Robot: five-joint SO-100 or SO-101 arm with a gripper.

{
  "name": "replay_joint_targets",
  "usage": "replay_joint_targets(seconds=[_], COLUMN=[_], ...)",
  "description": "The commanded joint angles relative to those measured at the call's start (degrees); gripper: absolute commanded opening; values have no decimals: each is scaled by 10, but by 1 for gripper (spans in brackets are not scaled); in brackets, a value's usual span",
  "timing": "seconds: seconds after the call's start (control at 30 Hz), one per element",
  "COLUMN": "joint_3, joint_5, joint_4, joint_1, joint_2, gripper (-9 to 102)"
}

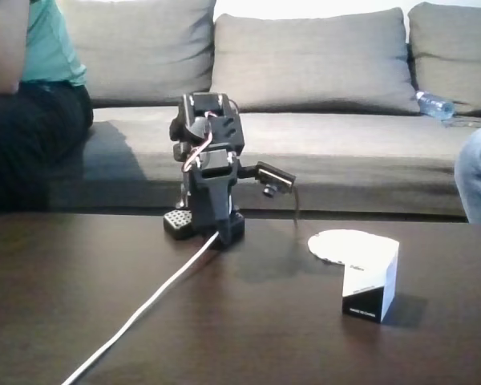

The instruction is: Grasp a servo box and put it on the zirlivani.

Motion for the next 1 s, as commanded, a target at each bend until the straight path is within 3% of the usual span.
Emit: replay_joint_targets(seconds=[0.0,0.97], joint_3=[2,1], joint_5=[4,3], joint_4=[43,43], joint_1=[-17,-9], joint_2=[1,1], gripper=[0,1])
